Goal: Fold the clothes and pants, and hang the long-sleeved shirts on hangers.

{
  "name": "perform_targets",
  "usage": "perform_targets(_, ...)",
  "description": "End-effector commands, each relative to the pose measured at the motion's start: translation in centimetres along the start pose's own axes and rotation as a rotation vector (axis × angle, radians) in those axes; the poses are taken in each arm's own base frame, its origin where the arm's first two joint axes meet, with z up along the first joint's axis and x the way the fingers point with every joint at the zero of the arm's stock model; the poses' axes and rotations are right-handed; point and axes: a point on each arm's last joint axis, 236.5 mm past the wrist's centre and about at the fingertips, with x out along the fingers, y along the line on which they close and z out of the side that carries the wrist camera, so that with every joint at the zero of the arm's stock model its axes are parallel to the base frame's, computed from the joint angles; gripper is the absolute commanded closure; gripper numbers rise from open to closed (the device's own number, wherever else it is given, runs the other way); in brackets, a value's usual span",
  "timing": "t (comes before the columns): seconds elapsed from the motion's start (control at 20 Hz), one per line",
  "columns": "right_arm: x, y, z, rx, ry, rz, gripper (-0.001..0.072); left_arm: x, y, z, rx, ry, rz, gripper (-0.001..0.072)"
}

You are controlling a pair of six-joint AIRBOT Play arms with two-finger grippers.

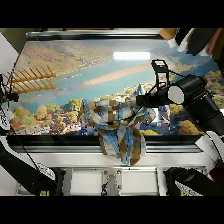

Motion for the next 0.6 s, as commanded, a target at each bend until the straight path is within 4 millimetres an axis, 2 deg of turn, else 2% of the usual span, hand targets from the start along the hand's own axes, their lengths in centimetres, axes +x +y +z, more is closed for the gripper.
perform_targets(0.0,0.02,0.02,-0.03,-0.001,0.001,0.000,0.0694,0.84,-0.61,-1.32,-0.002,0.045,-0.010,0.0097)
perform_targets(0.35,0.02,0.03,-0.04,-0.001,0.001,0.000,0.0694,0.77,-0.73,-1.31,-0.015,0.047,-0.010,0.0100)
perform_targets(0.4,0.02,0.03,-0.04,-0.001,0.001,0.000,0.0694,0.75,-0.78,-1.29,-0.016,0.046,-0.010,0.0156)
perform_targets(0.45,0.02,0.02,-0.03,-0.001,0.001,0.000,0.0694,0.73,-0.85,-1.34,-0.014,0.049,-0.011,0.0345)
perform_targets(0.5,0.02,0.03,-0.04,-0.001,0.001,0.000,0.0694,0.71,-0.95,-1.32,-0.014,0.049,-0.012,0.0369)
perform_targets(0.55,0.02,0.02,-0.03,-0.001,0.001,0.000,0.0694,0.69,-1.01,-1.32,-0.012,0.050,-0.012,0.0426)
